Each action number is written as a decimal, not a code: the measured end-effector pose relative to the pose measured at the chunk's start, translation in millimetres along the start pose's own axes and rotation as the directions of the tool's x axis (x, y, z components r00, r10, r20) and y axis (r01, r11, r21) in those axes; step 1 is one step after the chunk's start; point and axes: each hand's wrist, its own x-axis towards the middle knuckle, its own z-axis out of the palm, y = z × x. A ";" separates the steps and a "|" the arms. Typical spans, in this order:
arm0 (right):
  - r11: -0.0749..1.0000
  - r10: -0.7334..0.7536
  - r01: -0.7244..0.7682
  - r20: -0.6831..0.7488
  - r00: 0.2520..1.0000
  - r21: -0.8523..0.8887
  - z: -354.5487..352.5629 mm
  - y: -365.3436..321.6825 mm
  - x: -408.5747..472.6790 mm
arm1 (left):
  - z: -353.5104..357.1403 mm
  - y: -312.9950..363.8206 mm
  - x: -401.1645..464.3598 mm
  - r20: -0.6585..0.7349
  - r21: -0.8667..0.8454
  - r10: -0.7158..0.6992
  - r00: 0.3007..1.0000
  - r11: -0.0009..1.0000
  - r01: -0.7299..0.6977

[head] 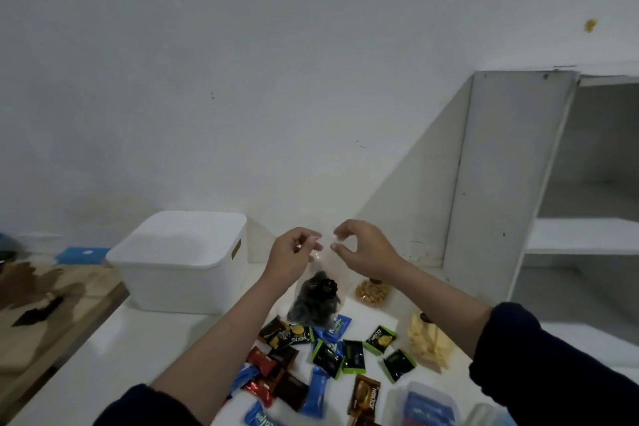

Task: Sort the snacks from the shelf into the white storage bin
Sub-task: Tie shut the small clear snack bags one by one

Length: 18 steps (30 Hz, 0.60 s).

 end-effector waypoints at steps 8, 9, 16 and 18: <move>0.997 -0.010 0.007 0.039 0.999 0.076 -35.7 7.0 -0.1 | 27.6 20.1 6.4 0.012 0.080 0.000 1.000 0.997 -0.001; 0.997 -0.016 0.013 0.038 0.999 0.074 -37.9 8.2 0.3 | 31.1 22.8 7.7 0.014 0.098 0.015 1.000 0.995 -0.016; 0.996 -0.002 0.002 0.008 1.000 0.089 -48.6 12.1 -4.2 | 43.8 30.3 9.9 0.036 0.157 0.063 0.997 0.985 -0.068; 0.996 -0.006 0.005 0.015 1.000 0.091 -48.6 11.7 -3.8 | 43.3 31.1 9.5 0.039 0.168 0.076 0.996 0.982 -0.081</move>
